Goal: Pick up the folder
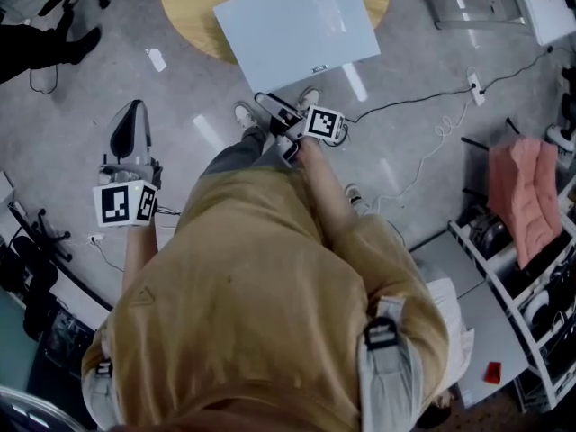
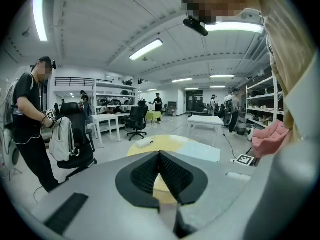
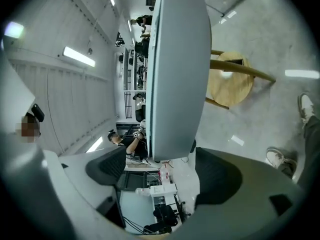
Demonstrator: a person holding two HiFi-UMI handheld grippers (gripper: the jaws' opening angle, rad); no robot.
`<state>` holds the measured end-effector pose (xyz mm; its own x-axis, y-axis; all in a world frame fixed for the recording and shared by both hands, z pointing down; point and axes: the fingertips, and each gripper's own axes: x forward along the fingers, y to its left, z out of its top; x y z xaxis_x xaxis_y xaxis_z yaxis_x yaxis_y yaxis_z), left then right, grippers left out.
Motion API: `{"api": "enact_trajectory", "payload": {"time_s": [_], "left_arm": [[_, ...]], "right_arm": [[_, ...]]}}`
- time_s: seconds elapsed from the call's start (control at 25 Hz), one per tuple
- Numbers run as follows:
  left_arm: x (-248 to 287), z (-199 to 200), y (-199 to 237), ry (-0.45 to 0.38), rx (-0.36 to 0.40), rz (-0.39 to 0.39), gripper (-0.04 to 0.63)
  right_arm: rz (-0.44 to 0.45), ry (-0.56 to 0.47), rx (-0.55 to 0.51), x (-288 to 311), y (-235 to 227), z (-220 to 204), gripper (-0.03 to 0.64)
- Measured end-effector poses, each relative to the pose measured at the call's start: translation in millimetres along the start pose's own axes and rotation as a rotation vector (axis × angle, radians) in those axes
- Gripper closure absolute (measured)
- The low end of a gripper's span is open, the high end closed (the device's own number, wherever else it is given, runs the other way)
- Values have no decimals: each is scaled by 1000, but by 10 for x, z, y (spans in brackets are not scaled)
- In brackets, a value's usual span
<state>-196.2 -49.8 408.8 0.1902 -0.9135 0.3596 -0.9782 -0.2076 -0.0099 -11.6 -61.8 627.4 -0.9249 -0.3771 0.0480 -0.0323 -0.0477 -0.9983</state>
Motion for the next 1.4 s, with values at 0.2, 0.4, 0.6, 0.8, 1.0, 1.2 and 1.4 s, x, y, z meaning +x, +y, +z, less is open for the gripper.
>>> {"api": "enact_trajectory", "payload": {"time_s": [0.2,0.4,0.6,0.8,1.0,1.2,1.4], "left_arm": [[-102,-79,79,33,14,32,593],[-183,-149,140,62,19,59,592],[-243,-175,176,75,22,74,592],[-285,-224,207,89,24,84,592],[-337,-262,201,91,25,82,592],[-325,-246,223,84,26,76,592],[-340,-265,245,82,21,72,592]], "right_arm": [[24,-52,46,106,-155,121,221],[68,-83,59,244,-199,225,221],[102,-110,99,336,-180,237,222],[119,-149,102,376,-227,317,224],[133,-209,107,392,-222,367,225],[133,-240,103,437,-205,380,244],[129,-244,85,418,-172,355,324]]}}
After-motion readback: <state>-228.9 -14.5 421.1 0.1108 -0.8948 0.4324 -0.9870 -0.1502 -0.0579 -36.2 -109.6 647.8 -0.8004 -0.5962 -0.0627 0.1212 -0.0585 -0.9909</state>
